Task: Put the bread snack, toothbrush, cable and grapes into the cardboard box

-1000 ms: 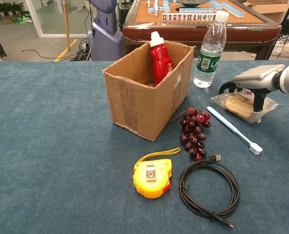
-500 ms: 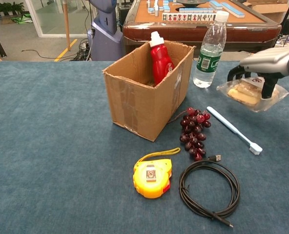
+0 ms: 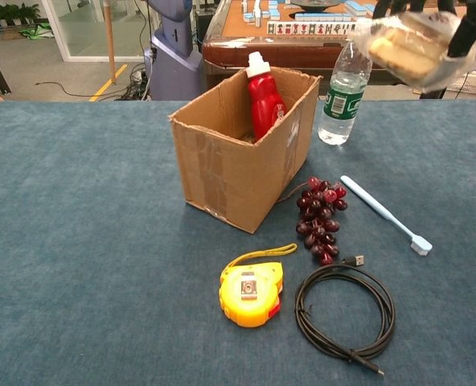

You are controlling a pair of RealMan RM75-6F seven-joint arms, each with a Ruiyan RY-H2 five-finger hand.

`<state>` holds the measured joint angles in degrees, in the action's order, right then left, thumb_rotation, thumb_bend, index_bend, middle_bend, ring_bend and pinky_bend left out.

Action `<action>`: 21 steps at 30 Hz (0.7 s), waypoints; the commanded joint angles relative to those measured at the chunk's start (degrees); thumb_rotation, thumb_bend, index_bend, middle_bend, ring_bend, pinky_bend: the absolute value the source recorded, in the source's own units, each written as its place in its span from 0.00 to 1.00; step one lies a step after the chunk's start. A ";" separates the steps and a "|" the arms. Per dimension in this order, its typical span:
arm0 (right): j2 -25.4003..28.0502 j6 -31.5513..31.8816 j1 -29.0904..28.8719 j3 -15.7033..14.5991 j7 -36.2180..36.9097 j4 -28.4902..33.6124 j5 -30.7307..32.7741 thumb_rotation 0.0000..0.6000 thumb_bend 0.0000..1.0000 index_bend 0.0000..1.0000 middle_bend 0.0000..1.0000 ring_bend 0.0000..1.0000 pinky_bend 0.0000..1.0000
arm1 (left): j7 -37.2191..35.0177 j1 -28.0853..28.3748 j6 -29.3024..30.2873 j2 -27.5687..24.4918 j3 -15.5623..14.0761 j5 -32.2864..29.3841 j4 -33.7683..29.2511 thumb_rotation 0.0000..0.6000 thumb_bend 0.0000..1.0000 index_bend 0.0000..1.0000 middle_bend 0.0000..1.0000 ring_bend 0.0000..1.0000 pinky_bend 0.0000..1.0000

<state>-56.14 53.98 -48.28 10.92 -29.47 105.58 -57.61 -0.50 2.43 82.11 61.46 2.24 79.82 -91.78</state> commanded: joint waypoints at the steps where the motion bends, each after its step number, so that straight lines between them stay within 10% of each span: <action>1: -0.30 1.72 -0.95 1.77 -0.93 1.23 0.64 1.00 0.00 0.29 0.49 0.45 0.54 | 0.02 0.03 -0.06 0.00 0.02 -0.03 -0.03 1.00 0.21 0.38 0.41 0.31 0.49; 21: -26.95 7.66 -9.85 6.82 1.46 -14.51 -2.21 1.00 0.00 0.29 0.42 0.39 0.54 | -1.70 -0.68 1.47 -1.26 -0.31 1.55 -1.38 1.00 0.21 0.38 0.40 0.31 0.49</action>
<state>-80.34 60.93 -56.93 17.30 -29.26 93.59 -58.69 -2.18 1.77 83.55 60.22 1.95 81.35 -93.12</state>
